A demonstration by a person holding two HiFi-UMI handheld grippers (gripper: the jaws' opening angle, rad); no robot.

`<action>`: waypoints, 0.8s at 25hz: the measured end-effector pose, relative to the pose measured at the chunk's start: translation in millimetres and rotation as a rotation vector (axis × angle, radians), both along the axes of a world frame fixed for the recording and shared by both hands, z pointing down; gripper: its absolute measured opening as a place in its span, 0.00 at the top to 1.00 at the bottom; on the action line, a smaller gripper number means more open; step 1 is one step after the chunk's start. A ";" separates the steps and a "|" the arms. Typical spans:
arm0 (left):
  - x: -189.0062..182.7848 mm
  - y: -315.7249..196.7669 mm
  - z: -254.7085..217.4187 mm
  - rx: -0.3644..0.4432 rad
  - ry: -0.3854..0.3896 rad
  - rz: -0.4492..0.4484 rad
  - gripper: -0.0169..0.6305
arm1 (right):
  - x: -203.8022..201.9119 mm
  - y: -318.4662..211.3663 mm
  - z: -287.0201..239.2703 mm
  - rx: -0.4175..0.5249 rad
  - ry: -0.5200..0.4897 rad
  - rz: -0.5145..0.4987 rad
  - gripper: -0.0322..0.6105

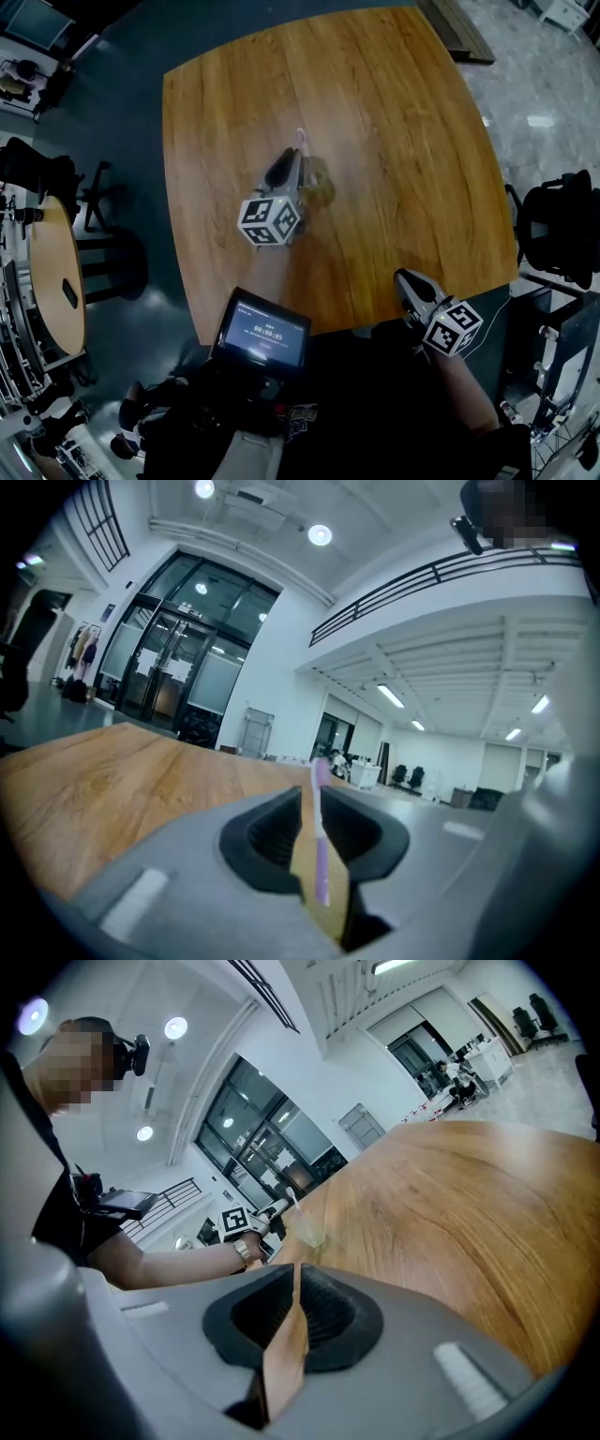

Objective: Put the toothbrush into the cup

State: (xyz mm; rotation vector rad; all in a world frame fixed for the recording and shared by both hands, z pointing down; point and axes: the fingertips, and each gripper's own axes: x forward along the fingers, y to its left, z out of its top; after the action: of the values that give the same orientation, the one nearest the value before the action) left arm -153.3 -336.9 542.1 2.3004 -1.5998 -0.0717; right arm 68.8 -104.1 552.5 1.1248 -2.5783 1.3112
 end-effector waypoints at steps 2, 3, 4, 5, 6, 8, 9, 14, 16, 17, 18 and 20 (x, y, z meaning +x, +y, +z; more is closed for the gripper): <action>-4.6 5.1 -4.8 0.006 0.001 -0.033 0.88 | 5.3 -3.1 -1.1 0.007 -0.007 -0.014 0.92; -7.2 8.8 -8.1 0.010 0.004 -0.053 0.88 | 8.2 -5.8 -1.9 0.013 -0.012 -0.022 0.92; -9.5 12.6 -12.1 0.016 0.006 -0.072 0.90 | 10.9 -9.4 -2.9 0.021 -0.018 -0.033 0.93; -10.8 16.4 -16.9 0.022 0.007 -0.088 0.92 | 13.0 -13.9 -4.2 0.030 -0.025 -0.043 0.93; -10.9 20.4 -22.6 0.030 0.010 -0.098 0.95 | 14.5 -19.1 -5.9 0.039 -0.033 -0.054 0.93; -8.3 32.1 -37.1 0.048 0.024 -0.108 0.98 | 14.8 -28.9 -10.2 0.058 -0.054 -0.083 0.94; -6.2 40.8 -45.3 0.058 0.029 -0.109 0.98 | 13.1 -33.4 -12.9 0.066 -0.064 -0.102 0.94; 3.8 115.0 -67.8 0.045 0.020 -0.146 0.98 | -8.7 -52.5 -29.9 0.139 -0.092 -0.236 0.94; 14.5 154.9 -62.5 -0.002 0.045 -0.183 0.98 | -15.0 -54.8 -37.7 0.160 -0.119 -0.292 0.94; 23.0 175.9 -59.1 -0.026 0.057 -0.198 0.97 | -17.8 -53.7 -41.6 0.165 -0.139 -0.321 0.94; 32.6 197.0 -56.0 -0.046 0.066 -0.209 0.98 | -20.9 -51.4 -45.7 0.169 -0.159 -0.351 0.94; 51.6 237.3 -51.7 -0.075 0.086 -0.231 0.98 | -29.8 -44.6 -53.6 0.177 -0.196 -0.416 0.94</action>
State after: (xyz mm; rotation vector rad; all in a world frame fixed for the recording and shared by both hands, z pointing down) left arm -101.7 -99.6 490.4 2.0207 -1.7845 -0.1599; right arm 39.0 -148.7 498.9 0.4455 -2.9001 1.1609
